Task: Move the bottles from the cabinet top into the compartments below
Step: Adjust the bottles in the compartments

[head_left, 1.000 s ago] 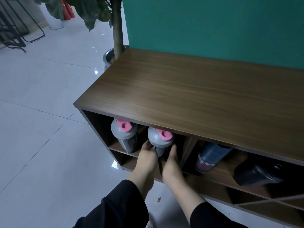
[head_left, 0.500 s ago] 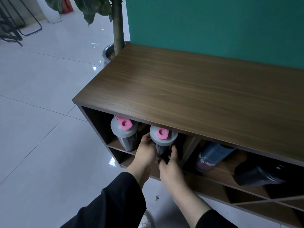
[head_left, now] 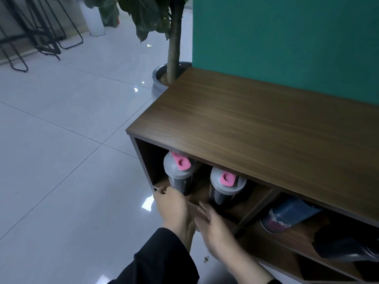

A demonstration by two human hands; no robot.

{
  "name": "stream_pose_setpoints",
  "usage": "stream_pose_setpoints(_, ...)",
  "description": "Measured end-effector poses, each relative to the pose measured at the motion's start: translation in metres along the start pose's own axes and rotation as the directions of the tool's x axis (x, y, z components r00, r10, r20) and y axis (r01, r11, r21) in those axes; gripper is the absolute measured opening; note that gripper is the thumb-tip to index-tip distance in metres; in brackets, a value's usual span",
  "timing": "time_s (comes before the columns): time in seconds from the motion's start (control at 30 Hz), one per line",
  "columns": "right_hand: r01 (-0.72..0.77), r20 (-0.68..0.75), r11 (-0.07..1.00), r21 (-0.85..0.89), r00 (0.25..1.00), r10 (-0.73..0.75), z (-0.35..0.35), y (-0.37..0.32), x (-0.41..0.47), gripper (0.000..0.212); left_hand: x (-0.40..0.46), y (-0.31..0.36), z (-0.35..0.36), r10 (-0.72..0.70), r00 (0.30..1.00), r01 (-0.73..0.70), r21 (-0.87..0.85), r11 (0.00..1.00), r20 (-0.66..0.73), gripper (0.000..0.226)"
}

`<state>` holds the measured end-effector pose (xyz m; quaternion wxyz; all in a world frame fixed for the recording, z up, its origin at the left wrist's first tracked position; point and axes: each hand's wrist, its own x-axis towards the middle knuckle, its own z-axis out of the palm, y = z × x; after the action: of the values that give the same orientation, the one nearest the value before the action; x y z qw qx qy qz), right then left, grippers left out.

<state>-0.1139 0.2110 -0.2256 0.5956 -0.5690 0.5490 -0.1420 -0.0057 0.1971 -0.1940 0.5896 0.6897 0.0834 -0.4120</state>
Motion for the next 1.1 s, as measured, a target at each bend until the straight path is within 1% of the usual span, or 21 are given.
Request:
stream_pose_setpoints(0.03,0.05,0.005,0.999,-0.008,0.999,-0.05,0.002,-0.008,0.002,0.046,0.001,0.006,-0.001,0.028,1.0,-0.028,-0.003,1.0,-0.002,0.046)
stream_pose_setpoints(0.07,0.092,0.001,0.996,0.008,0.996,-0.092,0.005,-0.017,0.008,0.041,0.002,0.011,-0.001,0.043,0.999,-0.043,-0.002,0.999,-0.001,0.047)
stream_pose_setpoints(0.1,0.132,0.0,0.99,-0.055,0.991,-0.132,0.008,-0.03,0.013,0.037,0.003,0.014,-0.002,0.053,0.999,-0.053,-0.006,0.999,-0.006,0.048)
stream_pose_setpoints(0.17,0.141,-0.022,0.99,-0.013,0.99,-0.141,0.013,-0.04,0.03,0.05,0.013,0.012,0.001,0.078,0.997,-0.077,0.022,0.997,-0.012,0.053)
stream_pose_setpoints(0.23,0.055,-0.065,0.998,0.024,0.996,-0.054,0.017,-0.053,0.043,0.066,0.029,0.005,0.004,0.069,0.997,-0.07,0.023,0.997,0.032,0.055)
stream_pose_setpoints(0.27,0.016,-0.086,0.999,0.036,0.996,-0.013,0.019,-0.06,0.046,0.07,0.036,0.002,0.006,0.041,0.997,-0.041,-0.004,0.999,0.06,0.056)
stream_pose_setpoints(0.3,0.027,-0.106,0.999,-0.04,0.994,-0.031,0.018,-0.066,0.047,0.068,0.036,0.003,0.007,0.018,0.997,-0.014,-0.051,0.999,0.073,0.055)
stream_pose_setpoints(0.37,0.048,-0.153,0.99,-0.132,0.986,-0.068,0.017,-0.061,0.053,0.054,0.034,0.009,0.008,0.008,0.994,0.002,-0.094,0.996,0.108,0.05)
stream_pose_setpoints(0.43,0.12,-0.145,0.979,-0.165,0.979,-0.145,0.022,-0.055,0.051,0.052,0.031,0.018,0.008,0.024,0.989,-0.002,-0.146,0.989,0.144,0.042)
stream_pose_setpoints(0.53,0.208,-0.131,0.959,-0.192,0.963,-0.235,0.031,-0.043,0.045,0.058,0.037,0.025,0.007,0.024,0.987,0.004,-0.175,0.985,0.157,0.026)
stream_pose_setpoints(0.57,0.228,-0.171,0.95,-0.211,0.949,-0.265,0.035,-0.04,0.045,0.054,0.039,0.025,0.006,0.031,0.988,-0.005,-0.17,0.985,0.15,0.026)
stream_pose_setpoints(0.6,0.201,-0.191,0.956,-0.211,0.951,-0.242,0.038,-0.037,0.047,0.047,0.044,0.024,0.004,0.02,0.99,-0.001,-0.143,0.99,0.138,0.025)
stream_pose_setpoints(0.63,0.222,-0.178,0.95,-0.219,0.948,-0.262,0.036,-0.036,0.045,0.044,0.048,0.023,0.004,0.015,0.993,0.0,-0.13,0.992,0.113,0.027)
stream_pose_setpoints(0.7,0.173,-0.203,0.983,-0.061,0.962,-0.182,0.036,-0.038,0.049,0.056,0.058,0.02,0.004,0.032,0.995,-0.02,-0.119,0.993,0.095,0.029)
stream_pose_setpoints(0.73,0.158,-0.196,0.987,-0.028,0.968,-0.16,0.035,-0.039,0.051,0.058,0.058,0.02,0.004,0.022,0.994,-0.008,-0.127,0.992,0.108,0.029)
stream_pose_setpoints(0.8,0.154,-0.162,0.988,-0.002,0.975,-0.152,0.034,-0.04,0.052,0.055,0.047,0.024,0.004,0.022,0.986,0.001,-0.14,0.99,0.163,0.031)
stream_pose_setpoints(0.87,0.147,-0.16,0.989,0.035,0.977,-0.139,0.034,-0.043,0.051,0.053,0.043,0.024,0.006,0.021,0.978,0.017,-0.179,0.984,0.21,0.032)
stream_pose_setpoints(1.0,0.132,-0.15,0.991,0.022,0.981,-0.127,0.032,-0.041,0.053,0.054,0.044,0.022,0.007,0.038,0.97,0.008,-0.186,0.983,0.24,0.032)
stream_pose_setpoints(1.03,0.121,-0.149,0.992,0.026,0.982,-0.116,0.032,-0.042,0.053,0.054,0.044,0.022,0.007,0.044,0.969,-0.001,-0.172,0.985,0.242,0.037)
stream_pose_setpoints(1.1,0.133,-0.155,0.991,0.027,0.98,-0.127,0.031,-0.042,0.055,0.053,0.047,0.018,0.008,0.033,0.975,0.003,-0.16,0.987,0.221,0.056)
